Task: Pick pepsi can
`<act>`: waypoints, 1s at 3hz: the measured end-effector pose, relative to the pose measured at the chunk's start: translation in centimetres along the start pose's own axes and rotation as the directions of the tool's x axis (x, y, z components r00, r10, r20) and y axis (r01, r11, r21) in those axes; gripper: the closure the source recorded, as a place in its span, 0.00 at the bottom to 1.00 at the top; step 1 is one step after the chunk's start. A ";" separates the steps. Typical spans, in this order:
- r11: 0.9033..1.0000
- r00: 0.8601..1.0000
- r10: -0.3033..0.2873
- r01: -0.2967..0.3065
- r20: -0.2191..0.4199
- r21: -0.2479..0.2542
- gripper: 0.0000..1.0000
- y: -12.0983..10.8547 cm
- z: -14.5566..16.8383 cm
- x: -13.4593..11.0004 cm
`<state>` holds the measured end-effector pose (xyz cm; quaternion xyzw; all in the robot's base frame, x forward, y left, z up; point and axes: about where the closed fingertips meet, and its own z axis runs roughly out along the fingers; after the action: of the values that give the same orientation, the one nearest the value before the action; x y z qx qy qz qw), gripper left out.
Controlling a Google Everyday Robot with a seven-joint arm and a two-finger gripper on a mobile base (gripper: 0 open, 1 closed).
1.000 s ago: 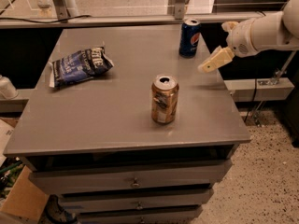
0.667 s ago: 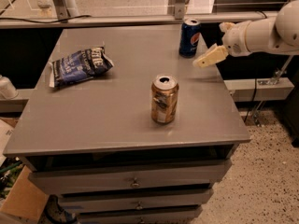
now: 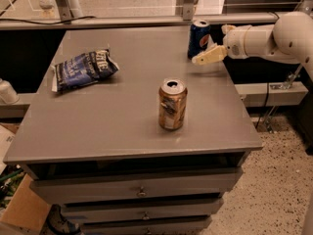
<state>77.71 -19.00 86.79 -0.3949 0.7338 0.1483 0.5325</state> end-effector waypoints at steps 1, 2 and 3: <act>0.999 0.999 0.030 -0.029 0.045 -0.023 0.00 0.5 2.5 -0.9; 0.998 0.997 0.044 -0.041 0.068 -0.046 0.16 1.1 4.2 -1.6; 0.998 0.996 0.046 -0.041 0.077 -0.057 0.40 1.3 4.9 -2.0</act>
Offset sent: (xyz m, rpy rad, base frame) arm 0.0309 0.0558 -0.0040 0.1181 0.0002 0.0540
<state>80.21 -14.21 86.46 -0.3874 0.7164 0.1955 0.5463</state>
